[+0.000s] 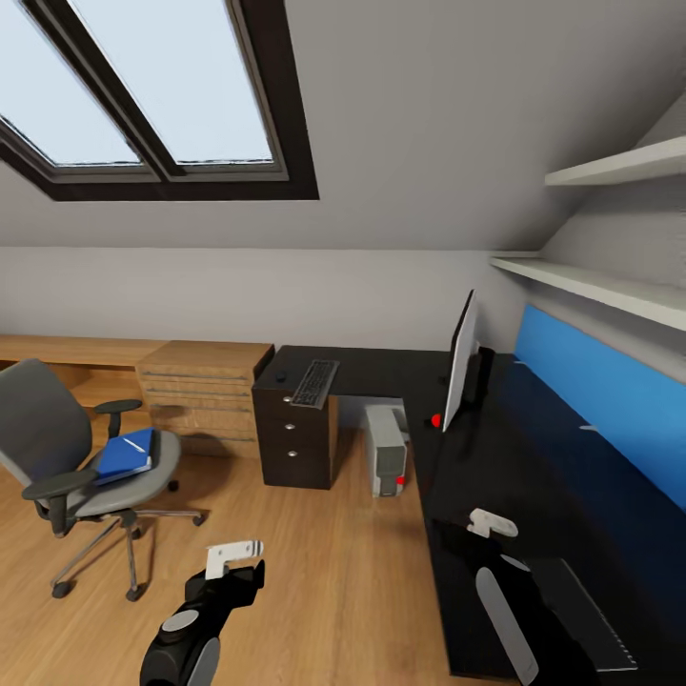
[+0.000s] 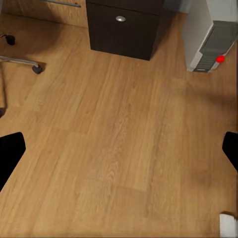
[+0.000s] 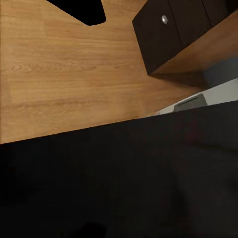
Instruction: In the bedroom, organize the workspace by keeping the computer under the desk, ensuring the monitor is on the desk, placing the keyboard on the desk next to the monitor, placing the mouse on the desk next to the keyboard, moving the folder from the swivel chair onto the desk next to the mouse, stacking the notebook on top of the folder with the pen on top of the notebook, and positioning the swivel chair next to the desk.
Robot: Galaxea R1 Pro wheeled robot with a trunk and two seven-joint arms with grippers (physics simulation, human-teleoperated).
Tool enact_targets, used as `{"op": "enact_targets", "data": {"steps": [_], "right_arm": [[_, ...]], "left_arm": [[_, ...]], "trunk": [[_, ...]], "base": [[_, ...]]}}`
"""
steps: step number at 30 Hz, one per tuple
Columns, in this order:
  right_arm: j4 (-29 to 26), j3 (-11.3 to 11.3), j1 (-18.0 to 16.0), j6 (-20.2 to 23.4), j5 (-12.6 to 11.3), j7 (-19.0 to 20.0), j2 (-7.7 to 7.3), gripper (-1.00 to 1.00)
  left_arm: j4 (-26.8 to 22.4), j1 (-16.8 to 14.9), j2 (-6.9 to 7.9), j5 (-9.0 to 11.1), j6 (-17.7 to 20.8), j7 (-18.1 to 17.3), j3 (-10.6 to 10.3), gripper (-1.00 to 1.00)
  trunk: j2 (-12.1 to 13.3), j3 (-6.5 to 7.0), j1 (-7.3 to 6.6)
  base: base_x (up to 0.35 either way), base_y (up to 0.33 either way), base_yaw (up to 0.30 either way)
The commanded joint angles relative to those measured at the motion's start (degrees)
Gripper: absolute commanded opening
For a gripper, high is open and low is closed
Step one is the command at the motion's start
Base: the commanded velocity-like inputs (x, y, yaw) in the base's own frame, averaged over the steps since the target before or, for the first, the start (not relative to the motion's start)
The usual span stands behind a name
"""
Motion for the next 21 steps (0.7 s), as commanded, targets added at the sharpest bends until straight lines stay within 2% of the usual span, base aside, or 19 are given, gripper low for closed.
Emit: {"op": "enact_targets", "data": {"steps": [1, 9, 21], "right_arm": [[-0.1, 0.2, -0.1, 0.1, -0.6, -0.6, -0.10, 1.00], [-0.1, 0.1, -0.1, 0.0, -0.4, -0.6, -0.46, 1.00], [0.3, 0.0, 0.0, -0.2, -0.2, -0.8, -2.81, 1.00]], "left_arm": [[-0.1, 0.0, 0.00, 0.6, 0.2, 0.5, -0.1, 1.00], [0.0, 0.0, 0.01, 0.6, 0.2, 0.5, -0.2, 1.00], [0.0, -0.1, 0.02, 0.6, 0.2, 0.5, -0.1, 1.00]], "trunk": [[-0.1, -0.10, 0.02], [-0.1, -0.10, 0.02], [-0.1, -0.10, 0.02]], "base": [[0.000, -0.313, 0.000], [0.000, -0.313, 0.000], [0.000, -0.313, 0.000]]}}
